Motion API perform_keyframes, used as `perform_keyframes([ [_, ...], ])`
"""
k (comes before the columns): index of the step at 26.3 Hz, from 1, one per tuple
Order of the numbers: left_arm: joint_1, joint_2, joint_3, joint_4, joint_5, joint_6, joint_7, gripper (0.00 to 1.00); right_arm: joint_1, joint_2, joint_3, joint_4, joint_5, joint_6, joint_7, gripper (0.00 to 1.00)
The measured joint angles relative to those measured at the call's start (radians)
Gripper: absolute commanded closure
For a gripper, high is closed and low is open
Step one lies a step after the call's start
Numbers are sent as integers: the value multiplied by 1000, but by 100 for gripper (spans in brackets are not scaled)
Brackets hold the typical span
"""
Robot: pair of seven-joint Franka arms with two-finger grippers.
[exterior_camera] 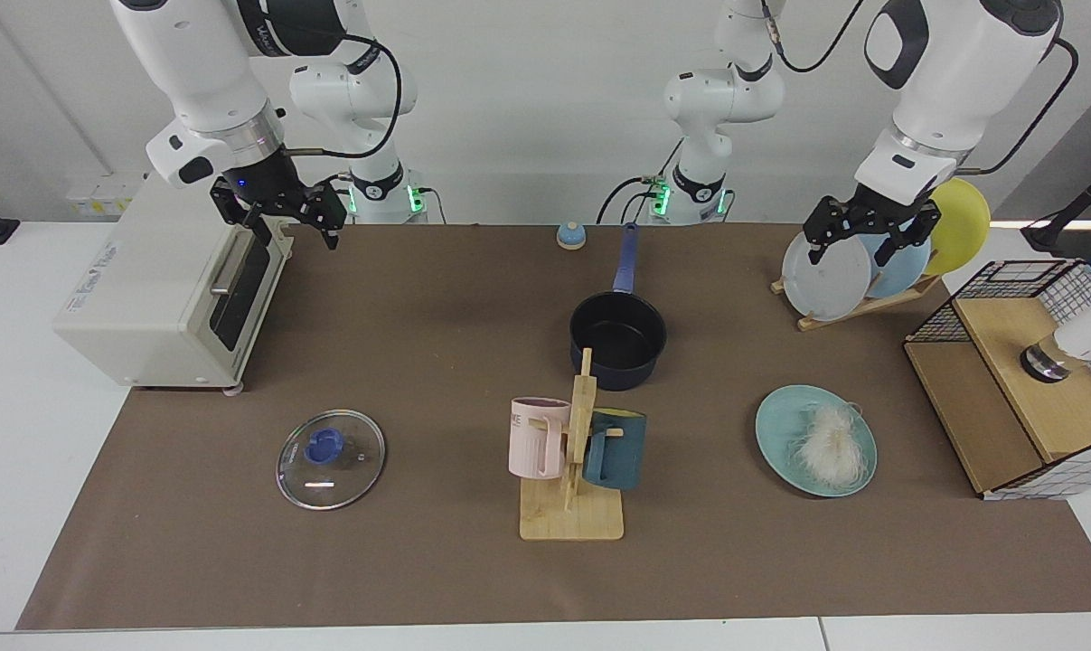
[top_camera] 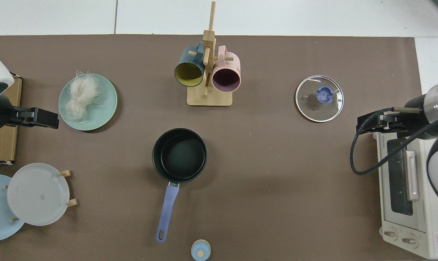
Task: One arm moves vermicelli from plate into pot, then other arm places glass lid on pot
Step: 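Reach the left gripper down to the white vermicelli on the blue plate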
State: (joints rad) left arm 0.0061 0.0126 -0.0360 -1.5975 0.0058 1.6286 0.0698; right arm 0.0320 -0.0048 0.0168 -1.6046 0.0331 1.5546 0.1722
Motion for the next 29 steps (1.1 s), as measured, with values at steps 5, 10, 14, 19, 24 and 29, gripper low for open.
perform_keyframes([
  [5, 0, 0, 0, 0, 0, 0, 0, 0, 0, 0, 0, 0, 0, 0, 0, 0],
  [10, -1, 3, -1, 1, 0, 0, 0, 0, 0, 0, 0, 0, 0, 0, 0, 0],
  [14, -1, 23, -2, 17, 0, 4, 0, 0, 0, 0, 0, 0, 0, 0, 0, 0],
  [19, -1, 94, -2, 69, -1, 40, 6, 0, 0, 0, 0, 0, 0, 0, 0, 0],
  [24, -2, 173, -9, 92, -11, 147, 8, 0, 0, 0, -1, 0, 0, 0, 0, 0],
  [29, -2, 262, -17, 94, -11, 265, 23, 0, -8, 0, -1, 0, 0, 11, 0, 0],
])
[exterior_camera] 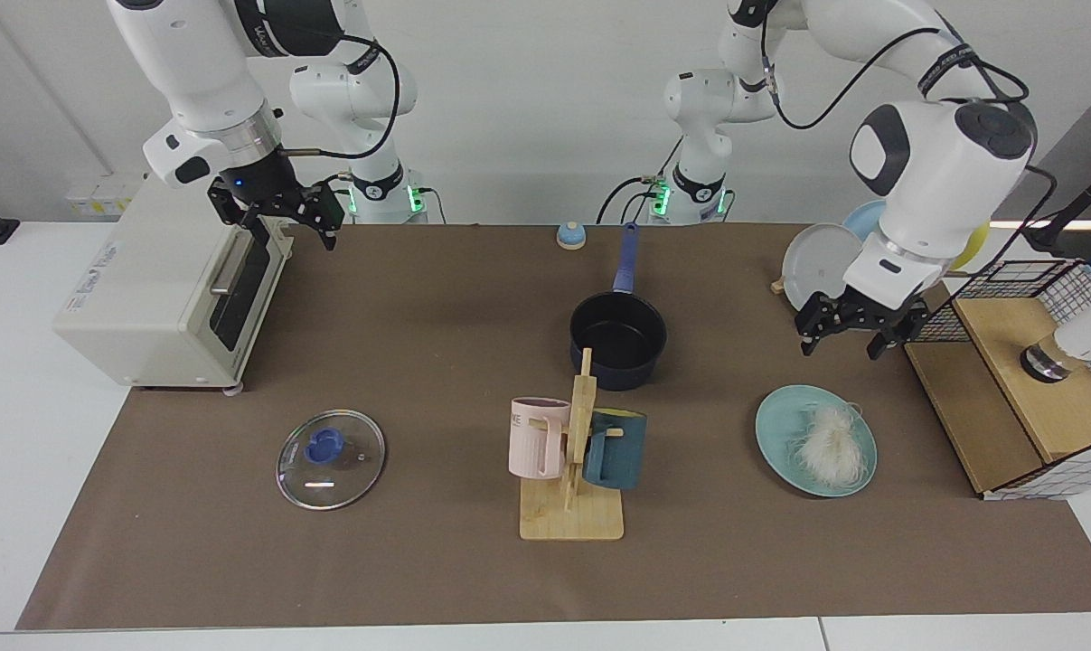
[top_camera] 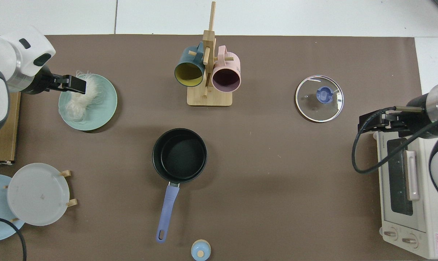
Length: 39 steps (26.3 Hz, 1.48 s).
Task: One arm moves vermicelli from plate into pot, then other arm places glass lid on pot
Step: 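Reach the left gripper down to the white vermicelli on the blue plate, then grasp the vermicelli with the left gripper while the right gripper reaches the lid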
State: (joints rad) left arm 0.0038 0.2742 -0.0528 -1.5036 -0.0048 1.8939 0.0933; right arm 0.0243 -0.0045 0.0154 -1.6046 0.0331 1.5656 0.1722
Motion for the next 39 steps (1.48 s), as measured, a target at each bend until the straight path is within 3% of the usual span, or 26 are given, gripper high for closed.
perform_keyframes([
  [19, 5, 193, 24, 4, 0, 193, 75, 0, -18, 53, 2, 30, -1, 93, 0, 1],
  [24, 7, 228, 32, -7, 10, 246, 87, 0, -16, 155, 3, 108, -9, 97, 0, 2],
  [31, 13, 243, 42, -102, 22, 389, 88, 0, 11, 378, 4, 286, -32, 152, 0, 2],
  [39, 15, 242, 56, -135, 23, 434, 93, 0, 13, 535, 2, 337, -46, 279, -5, 1],
])
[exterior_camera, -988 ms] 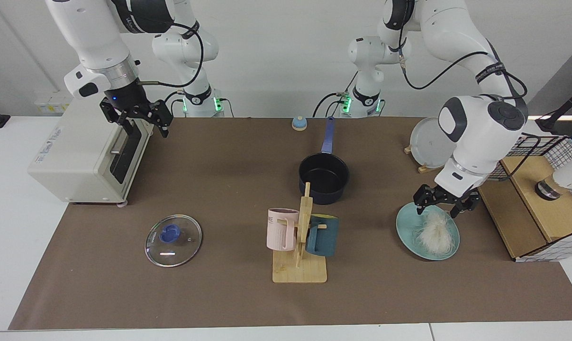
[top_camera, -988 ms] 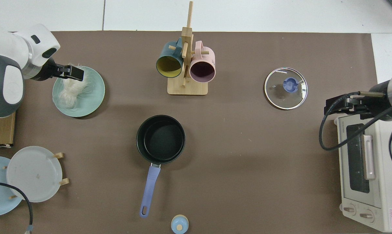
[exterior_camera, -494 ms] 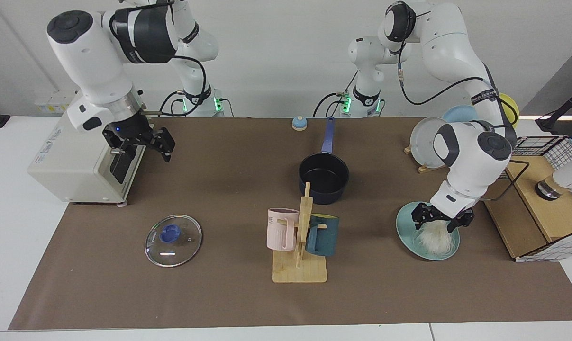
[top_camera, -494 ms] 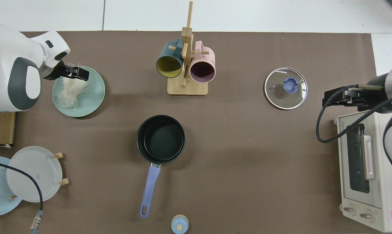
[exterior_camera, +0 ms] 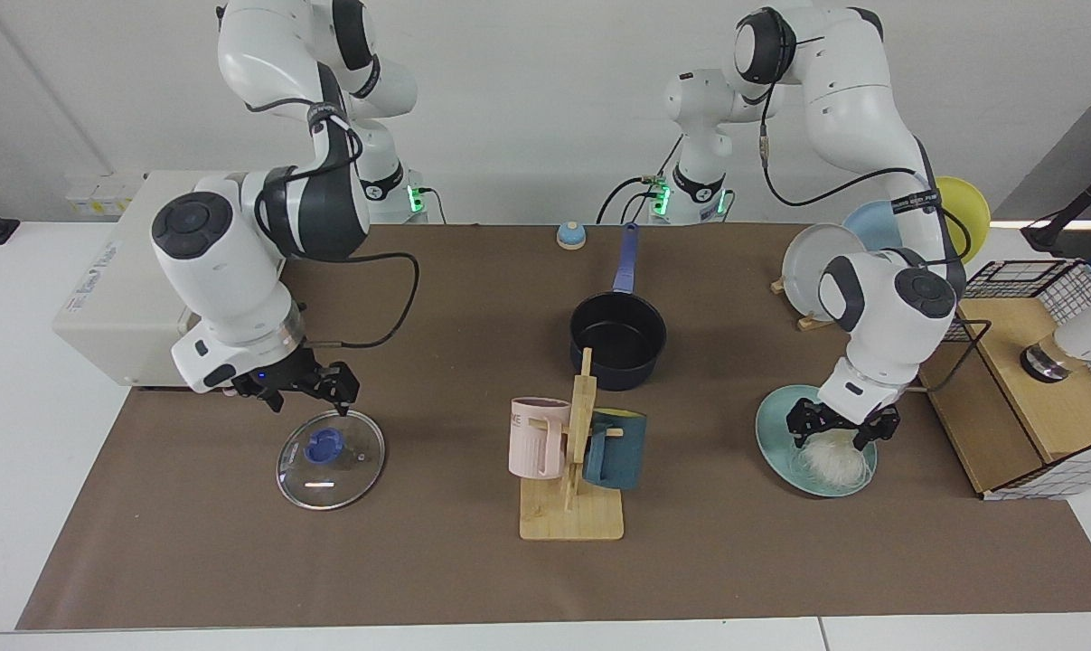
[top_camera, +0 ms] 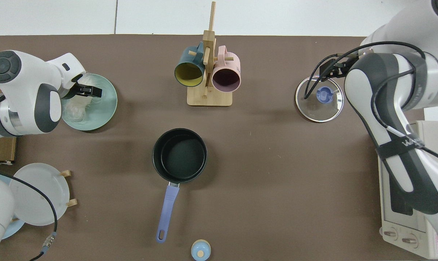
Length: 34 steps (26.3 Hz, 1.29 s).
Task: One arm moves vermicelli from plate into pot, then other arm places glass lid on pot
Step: 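Grasp the vermicelli with the left gripper while the right gripper reaches the lid, then carry the vermicelli with the left gripper over the dark pot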
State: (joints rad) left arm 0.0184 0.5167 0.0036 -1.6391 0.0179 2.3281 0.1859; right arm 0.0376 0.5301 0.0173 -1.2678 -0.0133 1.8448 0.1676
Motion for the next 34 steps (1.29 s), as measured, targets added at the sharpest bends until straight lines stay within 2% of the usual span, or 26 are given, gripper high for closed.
perform_keyframes([
  [5, 0, 0, 0, -26, 1, 42, 2, 0, -20, 41, -1, -23, 0, 91, -32, 1],
  [6, 0, 2, 0, -31, 2, 51, 3, 2, -23, 45, -1, -34, 0, 108, -40, 1],
  [7, 0, 4, 1, -36, 3, 62, 6, 9, -26, 48, -1, -49, 0, 123, -46, 1],
  [8, 0, 8, 1, -40, 5, 74, 7, 22, -28, 50, -1, -61, 0, 133, -50, 1],
  [9, 0, 11, 2, -43, 10, 83, 9, 47, -30, 50, -1, -72, 0, 140, -55, 1],
  [10, 0, 15, 3, -45, 19, 91, 10, 84, -31, 51, -1, -81, 0, 142, -58, 1],
  [11, 0, 18, 4, -47, 32, 96, 10, 100, -33, 51, -1, -90, 0, 143, -61, 1],
  [16, 1, 23, 10, -47, 67, 108, 11, 100, -43, 49, -1, -139, 0, 160, -102, 1],
  [22, 1, 19, 10, -43, 69, 100, 16, 100, -49, 37, -1, -223, 1, 234, -125, 1],
  [29, 0, 17, -3, 21, 69, -29, 17, 100, -47, 14, 3, -295, 1, 278, -125, 1],
  [34, -1, 6, -12, 50, 69, -57, 39, 100, -44, 8, 6, -306, 1, 290, -125, 4],
])
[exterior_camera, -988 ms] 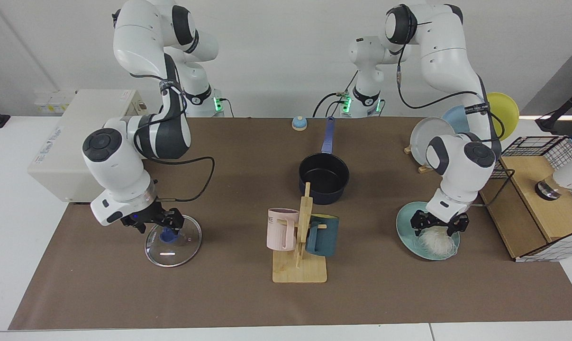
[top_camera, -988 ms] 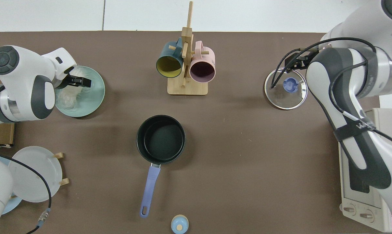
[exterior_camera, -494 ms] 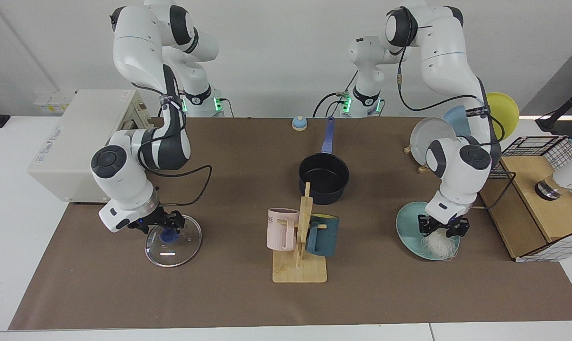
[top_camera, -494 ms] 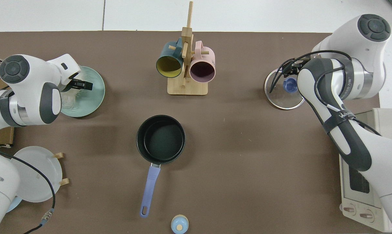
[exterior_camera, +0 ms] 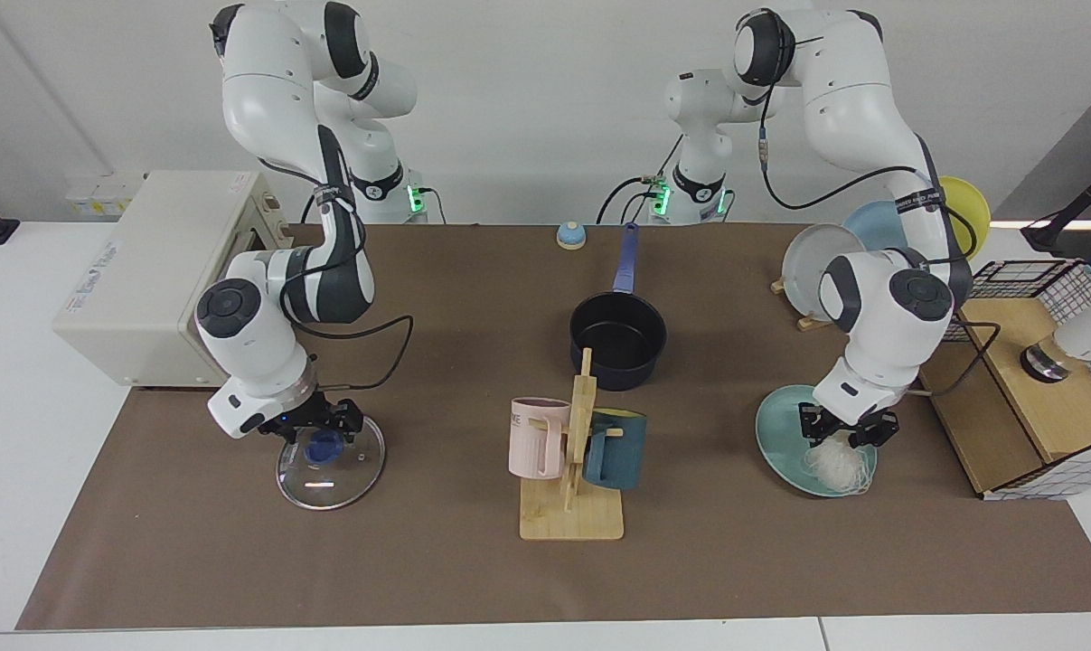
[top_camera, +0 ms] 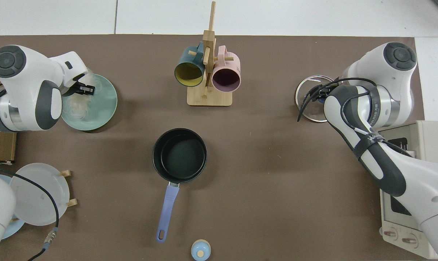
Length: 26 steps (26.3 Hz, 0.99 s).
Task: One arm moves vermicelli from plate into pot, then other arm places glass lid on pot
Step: 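Carry the vermicelli with the left gripper over the dark pot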
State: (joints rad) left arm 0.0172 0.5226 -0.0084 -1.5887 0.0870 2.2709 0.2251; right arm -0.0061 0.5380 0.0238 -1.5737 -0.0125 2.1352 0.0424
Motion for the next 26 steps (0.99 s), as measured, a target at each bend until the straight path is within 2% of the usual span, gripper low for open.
perform_keyframes([
  [5, -4, -50, -14, 16, 0, -83, 13, 100, 1, -6, 5, -3, 0, 3, 0, 13],
  [12, -13, -169, -60, 19, -23, -271, 11, 100, 1, -6, 5, -5, 0, 29, 0, 14],
  [17, -14, -221, -88, 3, -61, -361, -7, 100, 1, -6, 5, -6, 0, 30, 0, 14],
  [22, -17, -244, -166, -46, -69, -375, -152, 100, 1, -6, 5, -7, 0, 31, 0, 14],
  [26, -29, -257, -265, -86, -69, -375, -323, 100, 1, -6, 5, -12, 0, 31, 0, 21],
])
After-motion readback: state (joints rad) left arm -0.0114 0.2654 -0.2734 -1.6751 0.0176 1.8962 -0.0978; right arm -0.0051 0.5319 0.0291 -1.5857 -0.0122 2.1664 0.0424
